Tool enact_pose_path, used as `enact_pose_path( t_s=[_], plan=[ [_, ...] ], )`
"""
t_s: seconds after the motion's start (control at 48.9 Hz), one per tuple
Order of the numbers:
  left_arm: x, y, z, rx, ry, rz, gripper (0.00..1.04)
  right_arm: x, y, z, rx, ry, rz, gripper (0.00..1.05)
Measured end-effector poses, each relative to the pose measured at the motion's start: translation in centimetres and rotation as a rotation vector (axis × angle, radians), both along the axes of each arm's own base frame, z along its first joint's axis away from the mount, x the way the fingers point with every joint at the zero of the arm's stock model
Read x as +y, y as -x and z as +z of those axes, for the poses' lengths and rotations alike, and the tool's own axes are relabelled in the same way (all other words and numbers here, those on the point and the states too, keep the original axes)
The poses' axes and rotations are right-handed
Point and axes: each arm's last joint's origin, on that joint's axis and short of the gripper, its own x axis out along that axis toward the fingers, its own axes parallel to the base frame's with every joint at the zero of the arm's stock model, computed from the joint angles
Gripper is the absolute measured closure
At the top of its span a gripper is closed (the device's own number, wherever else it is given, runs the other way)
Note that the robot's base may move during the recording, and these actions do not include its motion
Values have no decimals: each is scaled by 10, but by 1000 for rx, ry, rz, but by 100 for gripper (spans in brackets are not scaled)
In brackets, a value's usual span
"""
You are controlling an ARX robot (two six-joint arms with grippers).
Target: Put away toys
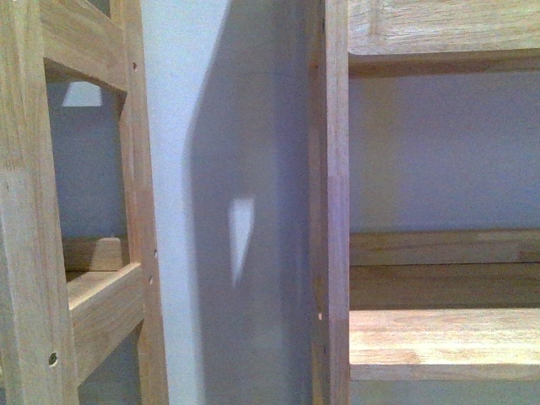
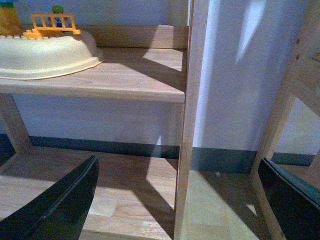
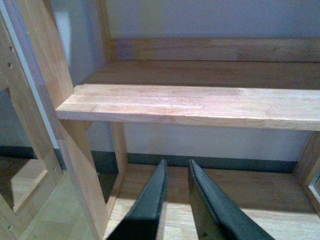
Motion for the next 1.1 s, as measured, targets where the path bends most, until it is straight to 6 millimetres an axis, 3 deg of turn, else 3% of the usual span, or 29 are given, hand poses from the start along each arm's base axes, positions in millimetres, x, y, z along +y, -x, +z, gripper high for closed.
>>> enact_pose_path(
  t_s=[0.041, 0.614, 0.839, 1.105],
  plan=[
    [0, 0, 0, 0, 0, 0, 6, 0, 0, -3, 0, 4, -1, 102],
    [0, 0, 0, 0, 0, 0, 6, 0, 1, -26, -5, 4, 0, 101],
    [0, 0, 0, 0, 0, 0, 6, 0, 1, -26, -13, 4, 0, 101],
    [0, 0, 0, 0, 0, 0, 6, 0, 1, -26, -13, 6, 0, 59]
  ],
)
